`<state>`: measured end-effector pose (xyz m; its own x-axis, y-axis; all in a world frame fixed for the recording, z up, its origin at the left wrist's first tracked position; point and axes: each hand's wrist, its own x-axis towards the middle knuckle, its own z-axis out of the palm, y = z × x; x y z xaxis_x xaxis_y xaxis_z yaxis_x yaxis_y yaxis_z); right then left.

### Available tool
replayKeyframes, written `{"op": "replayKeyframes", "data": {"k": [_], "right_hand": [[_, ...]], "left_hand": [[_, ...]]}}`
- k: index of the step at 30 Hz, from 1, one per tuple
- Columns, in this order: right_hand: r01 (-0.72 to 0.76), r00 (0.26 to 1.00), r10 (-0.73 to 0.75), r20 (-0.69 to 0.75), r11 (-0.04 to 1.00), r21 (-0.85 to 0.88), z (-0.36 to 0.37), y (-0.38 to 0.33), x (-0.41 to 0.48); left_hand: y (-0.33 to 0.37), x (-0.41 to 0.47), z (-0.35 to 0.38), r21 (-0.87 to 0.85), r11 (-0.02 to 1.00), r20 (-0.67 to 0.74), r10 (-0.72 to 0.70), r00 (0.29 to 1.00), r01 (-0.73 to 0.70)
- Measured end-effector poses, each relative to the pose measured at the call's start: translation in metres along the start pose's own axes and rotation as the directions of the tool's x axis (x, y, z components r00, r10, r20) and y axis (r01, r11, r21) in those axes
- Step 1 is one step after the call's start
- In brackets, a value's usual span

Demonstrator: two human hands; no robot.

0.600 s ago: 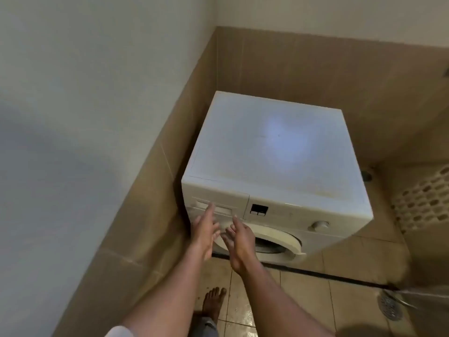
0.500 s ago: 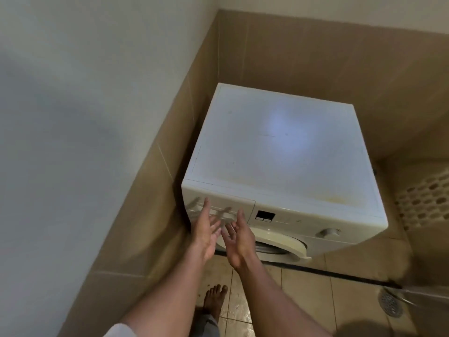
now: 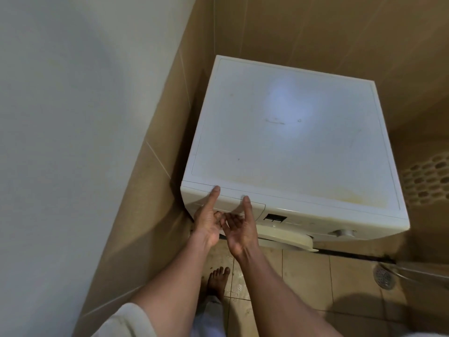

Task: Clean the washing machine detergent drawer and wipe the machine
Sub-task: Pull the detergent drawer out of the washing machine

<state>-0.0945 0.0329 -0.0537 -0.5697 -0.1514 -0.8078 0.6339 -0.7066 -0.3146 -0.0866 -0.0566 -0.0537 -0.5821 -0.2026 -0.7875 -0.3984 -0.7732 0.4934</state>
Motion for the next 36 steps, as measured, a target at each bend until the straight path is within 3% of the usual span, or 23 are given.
{"op": "replayKeyframes", "data": {"k": [7,14,27,36], "right_hand": [[0.049,0.998,-0.053,-0.036,0.994,-0.095,-0.001,0.001,0.000],[0.072,0.996,-0.075,-0.039,0.994,-0.085,-0.016,0.019,-0.016],[0.026,0.999,-0.021,0.027,0.980,-0.199,-0.063,0.038,-0.059],[0.074,0.997,-0.071,0.025,0.860,-0.505,-0.086,0.039,-0.085]], "left_hand": [[-0.002,-0.001,-0.003,0.008,1.000,0.014,0.030,0.999,-0.031],[-0.021,-0.012,-0.021,-0.025,0.998,0.003,0.064,0.998,-0.064],[-0.053,-0.059,-0.053,0.009,0.998,-0.041,0.059,0.997,-0.058],[-0.069,-0.079,-0.067,0.068,0.997,-0.072,0.050,0.996,-0.045]]}}
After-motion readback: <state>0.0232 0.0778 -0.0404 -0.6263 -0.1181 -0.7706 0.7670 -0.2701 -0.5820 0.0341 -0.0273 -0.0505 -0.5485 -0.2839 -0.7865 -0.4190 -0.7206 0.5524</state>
